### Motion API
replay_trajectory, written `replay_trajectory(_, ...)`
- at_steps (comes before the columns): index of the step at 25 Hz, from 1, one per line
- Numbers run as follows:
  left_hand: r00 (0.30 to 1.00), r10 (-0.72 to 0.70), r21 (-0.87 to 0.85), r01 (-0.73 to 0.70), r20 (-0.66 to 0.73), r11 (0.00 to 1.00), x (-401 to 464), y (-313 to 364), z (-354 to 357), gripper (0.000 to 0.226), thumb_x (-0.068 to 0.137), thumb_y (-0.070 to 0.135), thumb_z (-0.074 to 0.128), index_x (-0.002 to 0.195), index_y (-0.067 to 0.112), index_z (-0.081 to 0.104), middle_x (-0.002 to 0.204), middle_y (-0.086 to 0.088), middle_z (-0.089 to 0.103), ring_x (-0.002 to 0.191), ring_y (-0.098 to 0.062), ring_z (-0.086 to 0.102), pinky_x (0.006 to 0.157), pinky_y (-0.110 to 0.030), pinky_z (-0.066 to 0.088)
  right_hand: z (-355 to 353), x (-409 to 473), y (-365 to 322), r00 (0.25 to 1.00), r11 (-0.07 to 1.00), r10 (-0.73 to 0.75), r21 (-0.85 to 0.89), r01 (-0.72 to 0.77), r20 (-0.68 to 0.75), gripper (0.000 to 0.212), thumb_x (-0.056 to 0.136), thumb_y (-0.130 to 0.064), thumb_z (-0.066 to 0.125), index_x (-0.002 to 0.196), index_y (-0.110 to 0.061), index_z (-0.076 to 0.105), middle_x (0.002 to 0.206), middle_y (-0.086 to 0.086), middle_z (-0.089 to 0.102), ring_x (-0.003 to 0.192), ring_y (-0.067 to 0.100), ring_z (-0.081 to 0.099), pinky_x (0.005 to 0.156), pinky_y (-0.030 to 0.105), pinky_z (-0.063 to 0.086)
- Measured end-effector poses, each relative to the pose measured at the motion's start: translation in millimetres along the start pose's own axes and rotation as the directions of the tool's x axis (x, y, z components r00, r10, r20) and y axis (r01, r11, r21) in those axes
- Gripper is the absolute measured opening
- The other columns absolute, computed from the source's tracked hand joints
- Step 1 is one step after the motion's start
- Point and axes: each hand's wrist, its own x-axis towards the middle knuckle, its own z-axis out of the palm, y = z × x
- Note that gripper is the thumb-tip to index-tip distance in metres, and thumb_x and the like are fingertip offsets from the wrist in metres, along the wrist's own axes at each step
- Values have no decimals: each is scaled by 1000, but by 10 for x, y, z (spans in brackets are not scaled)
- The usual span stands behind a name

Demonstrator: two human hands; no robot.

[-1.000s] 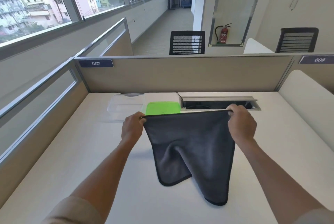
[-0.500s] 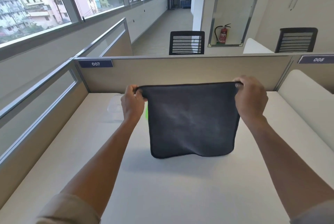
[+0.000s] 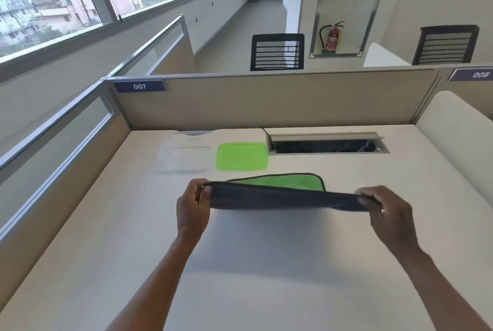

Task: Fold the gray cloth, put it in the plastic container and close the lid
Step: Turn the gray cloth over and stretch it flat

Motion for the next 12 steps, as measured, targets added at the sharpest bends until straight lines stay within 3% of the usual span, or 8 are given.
replay_trajectory(3, 988, -133, 59, 128, 82, 990, -264, -304, 24, 6, 95, 14, 60, 95, 18, 64, 74, 4, 67, 72, -18, 62, 69, -37, 50, 133, -372, 140, 932, 927, 328, 139, -349, 156, 23, 78, 1, 76, 83, -20, 68, 86, -14, 71, 80, 4, 66, 71, 9, 45)
replay_trajectory(5, 978, -175, 68, 168, 117, 983, -317, -387, 33, 9, 95, 15, 62, 92, 23, 65, 70, -2, 67, 71, -21, 63, 68, -37, 50, 220, -477, 247, 856, 833, 473, 213, -511, 207, 28, 78, -1, 77, 83, -27, 68, 88, -18, 71, 82, -1, 66, 72, 13, 48)
replay_trajectory(7, 969, -202, 68, 194, 139, 979, -293, -411, 67, 10, 94, 16, 63, 90, 25, 64, 67, -5, 66, 68, -20, 62, 66, -34, 49, 282, -507, 352, 791, 736, 566, 288, -612, 234, 27, 79, -3, 76, 86, -28, 68, 87, -9, 73, 84, 7, 67, 73, 25, 52)
replay_trajectory(9, 959, -241, 76, 232, 147, 970, -217, -423, 115, 9, 94, 18, 64, 89, 25, 64, 62, -3, 61, 62, -16, 58, 62, -29, 46, 335, -469, 413, 741, 657, 623, 348, -669, 250, 26, 82, -2, 74, 96, -22, 68, 91, 0, 72, 87, 21, 66, 67, 24, 53)
replay_trajectory(12, 944, -287, 102, 273, 161, 957, -76, -485, 183, 6, 93, 21, 64, 88, 22, 65, 56, 4, 54, 57, -14, 52, 60, -28, 43, 438, -301, 449, 705, 603, 653, 375, -704, 275, 30, 82, 0, 73, 107, -14, 66, 93, 8, 69, 84, 24, 63, 70, 28, 52)
